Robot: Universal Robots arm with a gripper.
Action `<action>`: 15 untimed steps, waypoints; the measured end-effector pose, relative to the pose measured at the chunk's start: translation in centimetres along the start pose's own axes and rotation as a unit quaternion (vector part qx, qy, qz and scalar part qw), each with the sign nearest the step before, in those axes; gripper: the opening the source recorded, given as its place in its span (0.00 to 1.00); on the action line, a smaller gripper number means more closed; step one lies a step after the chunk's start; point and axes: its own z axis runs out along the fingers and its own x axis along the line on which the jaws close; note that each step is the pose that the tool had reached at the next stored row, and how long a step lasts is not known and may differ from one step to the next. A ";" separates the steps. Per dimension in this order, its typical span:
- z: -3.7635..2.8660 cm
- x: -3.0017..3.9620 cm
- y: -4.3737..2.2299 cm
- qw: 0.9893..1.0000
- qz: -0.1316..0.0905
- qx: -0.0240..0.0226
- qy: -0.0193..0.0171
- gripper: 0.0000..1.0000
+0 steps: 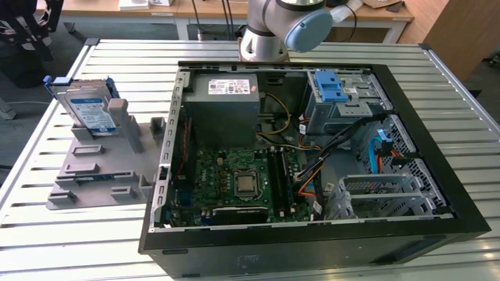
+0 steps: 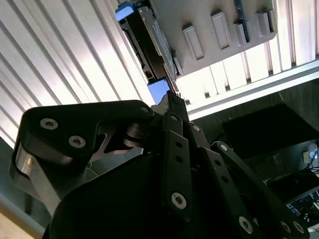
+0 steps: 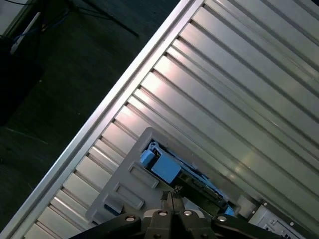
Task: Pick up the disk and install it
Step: 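Pick up the disk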
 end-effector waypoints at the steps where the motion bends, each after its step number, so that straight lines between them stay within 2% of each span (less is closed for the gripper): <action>1: 0.00 0.00 0.00 1.000 0.000 0.000 0.000 0.11; 5: 0.00 0.00 0.00 1.000 -0.008 0.000 0.000 0.11; 9: 0.01 0.01 0.00 0.999 -0.039 -0.001 0.001 0.11; 12: 0.01 0.01 0.00 0.998 -0.063 -0.002 0.001 0.11; 15: 0.01 0.01 0.00 0.996 -0.088 -0.002 0.001 0.11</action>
